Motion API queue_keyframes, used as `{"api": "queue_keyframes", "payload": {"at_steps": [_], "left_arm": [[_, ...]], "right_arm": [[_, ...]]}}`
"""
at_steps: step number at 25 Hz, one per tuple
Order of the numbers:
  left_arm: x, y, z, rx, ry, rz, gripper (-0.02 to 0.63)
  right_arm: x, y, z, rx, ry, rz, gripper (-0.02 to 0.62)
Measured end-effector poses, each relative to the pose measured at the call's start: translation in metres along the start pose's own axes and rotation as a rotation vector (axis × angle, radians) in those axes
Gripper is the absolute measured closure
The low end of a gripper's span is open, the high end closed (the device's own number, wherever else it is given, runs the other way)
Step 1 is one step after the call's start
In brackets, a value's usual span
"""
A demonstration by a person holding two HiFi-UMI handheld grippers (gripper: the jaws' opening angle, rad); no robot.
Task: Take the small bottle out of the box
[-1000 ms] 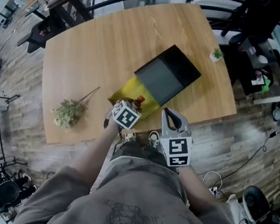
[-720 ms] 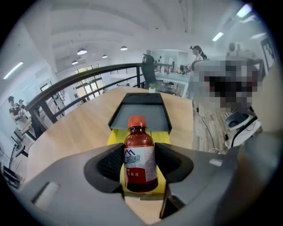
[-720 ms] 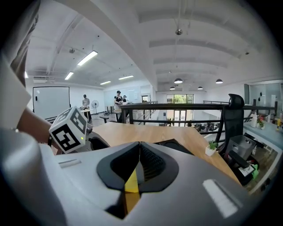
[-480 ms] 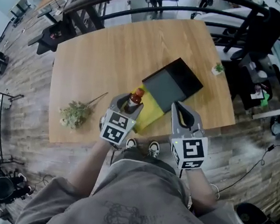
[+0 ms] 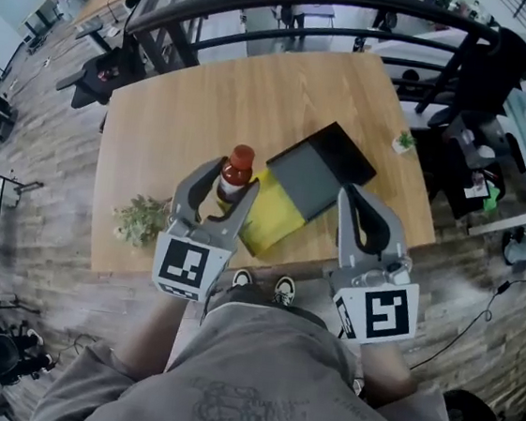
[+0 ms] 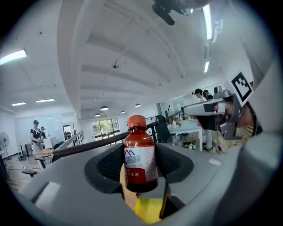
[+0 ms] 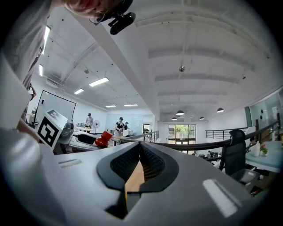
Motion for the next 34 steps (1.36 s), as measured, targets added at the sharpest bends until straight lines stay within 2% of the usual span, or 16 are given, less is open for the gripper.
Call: {"api": "queue_keyframes", "payload": {"at_steps": [3, 7, 11, 18, 34], "left_arm": [[-0.016, -0.002, -0.018, -0.013, -0.039, -0.002, 0.385], [-0.023, -0.010, -0.040, -0.028, -0.071, 0.067, 0.385], [-0.020, -0.013, -0.058, -0.026, -0.097, 0.040, 0.385], [0.002, -0.014, -0.067, -0.030, -0.041, -0.022, 0.385], [0.006, -0.007, -0.067, -0.041, -0.032, -0.033, 0.385]], "right_arm": [[-0.015, -0.002, -0.013, 0.004, -0.043, -0.006, 0.583], [-0.027, -0.001, -0.031, 0.000, -0.087, -0.006, 0.583], [-0.027, 0.007, -0.040, -0.028, -0.090, -0.025, 0.584], [-0.010, 0.019, -0.035, -0.078, -0.037, -0.012, 0.584], [-0.007, 0.022, -0.030, -0.065, -0.018, -0.011, 0.584]]}}
Point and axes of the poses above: the fingertips, and each gripper's own axes: z forward along the fingers, y to its left, x out of its underside, the point moved 7 cm from there along -z, backward along the fingers, and after that the axes turned 15 degrees about y, right-handed, at the moved point
